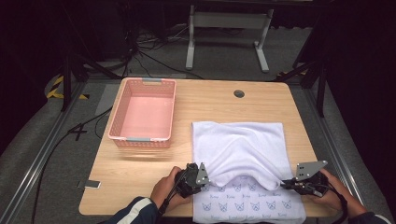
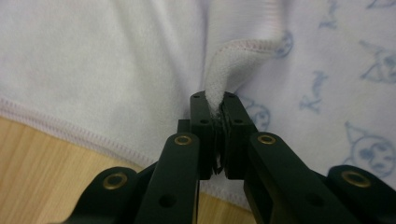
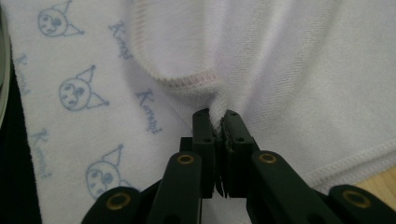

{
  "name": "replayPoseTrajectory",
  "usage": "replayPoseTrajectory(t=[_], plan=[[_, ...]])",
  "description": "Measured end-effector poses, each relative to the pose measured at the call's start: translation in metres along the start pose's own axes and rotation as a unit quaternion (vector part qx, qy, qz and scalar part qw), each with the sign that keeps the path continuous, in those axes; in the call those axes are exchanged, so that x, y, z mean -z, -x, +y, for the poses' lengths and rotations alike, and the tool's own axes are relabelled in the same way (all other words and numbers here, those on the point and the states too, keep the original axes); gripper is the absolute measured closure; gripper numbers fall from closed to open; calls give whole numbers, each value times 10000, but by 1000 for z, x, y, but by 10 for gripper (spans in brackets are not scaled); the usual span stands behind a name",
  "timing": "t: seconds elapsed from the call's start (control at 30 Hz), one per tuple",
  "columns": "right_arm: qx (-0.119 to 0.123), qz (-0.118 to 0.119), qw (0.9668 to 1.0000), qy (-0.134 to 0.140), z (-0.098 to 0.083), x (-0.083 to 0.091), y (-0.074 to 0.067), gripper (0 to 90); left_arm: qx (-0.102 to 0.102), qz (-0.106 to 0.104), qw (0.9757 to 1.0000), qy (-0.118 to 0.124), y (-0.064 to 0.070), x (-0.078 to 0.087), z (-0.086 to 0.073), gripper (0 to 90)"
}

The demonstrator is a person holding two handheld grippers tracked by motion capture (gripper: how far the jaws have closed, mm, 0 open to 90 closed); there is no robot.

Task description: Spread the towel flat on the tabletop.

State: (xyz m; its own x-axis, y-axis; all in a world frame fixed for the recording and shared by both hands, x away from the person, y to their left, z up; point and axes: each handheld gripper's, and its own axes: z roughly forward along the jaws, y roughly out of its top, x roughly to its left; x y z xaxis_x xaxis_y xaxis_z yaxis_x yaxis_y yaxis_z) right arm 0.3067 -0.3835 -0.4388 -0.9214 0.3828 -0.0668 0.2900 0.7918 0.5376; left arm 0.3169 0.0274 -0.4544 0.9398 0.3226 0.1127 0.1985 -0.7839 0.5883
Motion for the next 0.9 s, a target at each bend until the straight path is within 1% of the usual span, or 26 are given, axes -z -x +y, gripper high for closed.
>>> replayPoseTrajectory(t=[0.03,0.07,0.1,0.13,0.17,0.2,0.23,0.27,0.3,0.33,0.37,0.43,0.47,0.5,0.57,0.6,0.63,0.67,0.7,0.73,0.77,0.8,0.83,0.87,0.9], plan=[[-80,-24,10000,48,-2,1,1,857,73,12,10000,-23,-1,0,-1,860],[-119,-84,9999,57,-4,1,1,858,-3,92,10000,-16,-3,0,-1,861],[-173,-121,9997,80,-6,2,2,859,-4,224,9997,-5,-4,-1,-2,862],[-217,-126,9996,148,-8,1,3,861,22,250,9997,-3,-7,-1,-3,864],[-260,-133,9994,204,-9,1,5,863,7,272,9996,-8,-10,-1,-4,866],[-316,-143,9991,244,-10,1,5,863,63,316,9995,29,-14,-2,-4,866],[-363,-207,9987,293,-11,1,7,864,108,361,9993,26,-20,-3,-4,867],[-363,-207,9987,293,-11,1,7,864,108,361,9993,26,-20,-3,-4,868],[-427,-238,9981,363,-12,0,10,864,195,416,9989,47,-26,-5,-3,868],[-479,-298,9974,438,-12,-2,13,864,247,482,9985,-7,-29,-6,-2,868],[-518,-376,9968,476,-12,-3,16,864,189,590,9981,-12,-34,-10,2,868],[-538,-592,9957,472,-8,-7,23,864,134,834,9964,-98,-41,-15,9,868],[-547,-691,9950,460,-5,-9,26,865,173,929,9954,-134,-46,-19,13,868],[-564,-824,9941,419,-2,-11,32,865,179,972,9949,-199,-51,-21,17,868],[-582,-996,9926,371,3,-15,44,865,173,1219,9920,-265,-60,-28,23,868],[-628,-1017,9922,361,6,-16,50,864,231,1328,9902,-355,-65,-31,28,868],[-628,-1017,9922,361,6,-16,50,864,231,1328,9902,-355,-65,-31,28,868],[-657,-1113,9910,339,8,-19,57,865,205,1383,9894,-390,-69,-34,31,868],[-629,-1193,9904,304,11,-21,62,865,204,1472,9879,-435,-75,-37,35,868],[-624,-1272,9896,250,15,-23,68,865,263,1547,9865,-463,-80,-40,38,868],[-649,-1339,9887,193,19,-25,74,865,267,1588,9859,-458,-83,-42,40,868],[-652,-1389,9880,188,21,-26,77,865,285,1675,9842,-508,-88,-45,43,868],[-691,-1430,9872,173,23,-28,82,864,331,1697,9835,-532,-89,-46,45,868],[-698,-1456,9867,170,25,-29,85,864,304,1687,9839,-509,-92,-48,46,867],[-718,-1496,9860,147,26,-30,87,862,295,1699,9837,-508,-93,-48,47,867]])
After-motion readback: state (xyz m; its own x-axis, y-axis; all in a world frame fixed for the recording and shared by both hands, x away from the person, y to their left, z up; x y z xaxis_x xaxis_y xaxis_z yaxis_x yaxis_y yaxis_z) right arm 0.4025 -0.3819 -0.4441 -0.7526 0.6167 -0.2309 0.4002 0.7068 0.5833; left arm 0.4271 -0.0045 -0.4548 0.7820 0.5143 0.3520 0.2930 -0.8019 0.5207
